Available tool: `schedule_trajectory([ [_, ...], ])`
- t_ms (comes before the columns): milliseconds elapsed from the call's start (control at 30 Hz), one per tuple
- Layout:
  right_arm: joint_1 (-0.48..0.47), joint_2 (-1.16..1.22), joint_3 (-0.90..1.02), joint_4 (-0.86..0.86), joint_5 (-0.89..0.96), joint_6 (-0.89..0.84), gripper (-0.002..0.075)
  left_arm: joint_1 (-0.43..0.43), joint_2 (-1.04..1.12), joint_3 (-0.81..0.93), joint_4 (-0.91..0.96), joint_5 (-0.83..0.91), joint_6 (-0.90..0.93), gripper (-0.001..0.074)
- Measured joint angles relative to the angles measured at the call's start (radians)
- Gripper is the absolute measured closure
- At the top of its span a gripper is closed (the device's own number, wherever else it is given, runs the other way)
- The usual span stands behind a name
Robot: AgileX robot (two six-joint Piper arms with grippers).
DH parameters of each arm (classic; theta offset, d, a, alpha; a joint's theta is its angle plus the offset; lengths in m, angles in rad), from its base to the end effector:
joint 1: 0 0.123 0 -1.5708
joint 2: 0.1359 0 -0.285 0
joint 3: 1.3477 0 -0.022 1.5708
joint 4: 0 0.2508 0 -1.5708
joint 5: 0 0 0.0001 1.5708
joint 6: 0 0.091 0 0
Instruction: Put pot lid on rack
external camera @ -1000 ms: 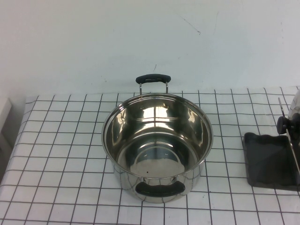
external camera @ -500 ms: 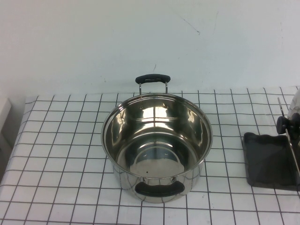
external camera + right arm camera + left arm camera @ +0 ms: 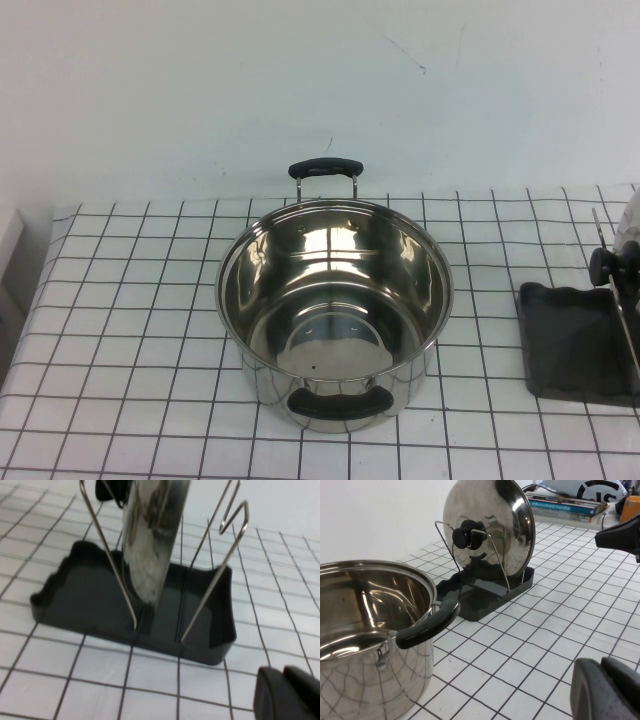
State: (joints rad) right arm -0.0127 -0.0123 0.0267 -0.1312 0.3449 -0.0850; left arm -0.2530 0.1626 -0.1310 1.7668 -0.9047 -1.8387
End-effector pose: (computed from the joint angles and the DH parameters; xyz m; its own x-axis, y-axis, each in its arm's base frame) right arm 0.0533 -0.0047 0.1740 -0.2718 -0.2034 -0.9406 -0.0010 0.9775 -0.2111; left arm 0.0152 -0.0763 0.2319 -0.1417 0.0649 -0.9878 0.8999 0.4243 -0.1012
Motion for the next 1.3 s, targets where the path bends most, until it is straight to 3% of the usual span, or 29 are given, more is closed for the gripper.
schedule_trajectory([
  [867,0.0,0.0,-0.002,0.01,0.014,-0.002,0.0704,0.0,0.0,0.0,0.0,-0.022,0.0,0.0736],
  [1000,0.0,0.0,-0.002,0.01,0.014,-0.002,0.0704,0.0,0.0,0.004,-0.014,0.067,0.0,0.0737],
  [1133,0.0,0.0,-0.002,0.01,0.014,-0.002,0.0704,0.0,0.0,0.076,-0.331,0.23,0.088,0.0737],
  [1300,0.0,0.0,-0.002,0.01,0.014,-0.002,0.0705,0.0,-0.018,0.152,-0.833,0.376,0.603,0.0737],
])
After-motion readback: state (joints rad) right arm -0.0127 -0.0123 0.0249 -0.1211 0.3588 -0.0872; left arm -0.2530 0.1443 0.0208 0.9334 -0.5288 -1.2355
